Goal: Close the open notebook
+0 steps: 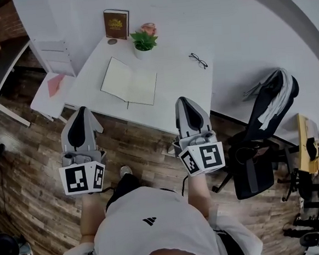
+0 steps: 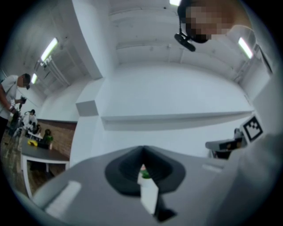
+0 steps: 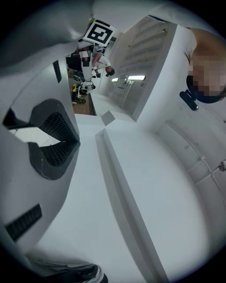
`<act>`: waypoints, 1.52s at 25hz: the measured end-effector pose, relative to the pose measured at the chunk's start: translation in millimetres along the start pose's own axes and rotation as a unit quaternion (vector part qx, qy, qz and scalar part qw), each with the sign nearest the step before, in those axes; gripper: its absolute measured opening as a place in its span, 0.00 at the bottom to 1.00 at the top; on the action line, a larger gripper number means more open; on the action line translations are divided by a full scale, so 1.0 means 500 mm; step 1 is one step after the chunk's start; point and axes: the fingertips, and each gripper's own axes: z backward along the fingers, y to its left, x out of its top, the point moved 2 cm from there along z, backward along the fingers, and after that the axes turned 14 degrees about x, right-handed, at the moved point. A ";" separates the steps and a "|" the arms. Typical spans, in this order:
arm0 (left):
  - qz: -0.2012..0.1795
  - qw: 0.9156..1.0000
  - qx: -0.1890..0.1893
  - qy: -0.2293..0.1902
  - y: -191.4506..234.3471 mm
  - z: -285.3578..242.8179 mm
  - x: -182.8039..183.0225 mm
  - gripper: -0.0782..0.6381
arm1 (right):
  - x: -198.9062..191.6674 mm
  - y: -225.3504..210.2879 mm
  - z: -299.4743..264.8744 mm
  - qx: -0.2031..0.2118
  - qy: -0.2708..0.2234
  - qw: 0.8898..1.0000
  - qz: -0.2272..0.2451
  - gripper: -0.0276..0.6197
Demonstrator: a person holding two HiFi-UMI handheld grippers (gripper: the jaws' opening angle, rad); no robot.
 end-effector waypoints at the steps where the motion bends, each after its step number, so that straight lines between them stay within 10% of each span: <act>1: 0.001 1.000 -0.001 0.000 0.009 -0.015 -0.003 0.12 | -0.002 -0.002 -0.016 -0.001 0.000 1.000 0.001 0.04; 38: 0.017 0.998 -0.021 0.057 0.152 -0.324 -0.154 0.12 | -0.112 -0.095 -0.324 -0.024 0.034 0.999 -0.007 0.04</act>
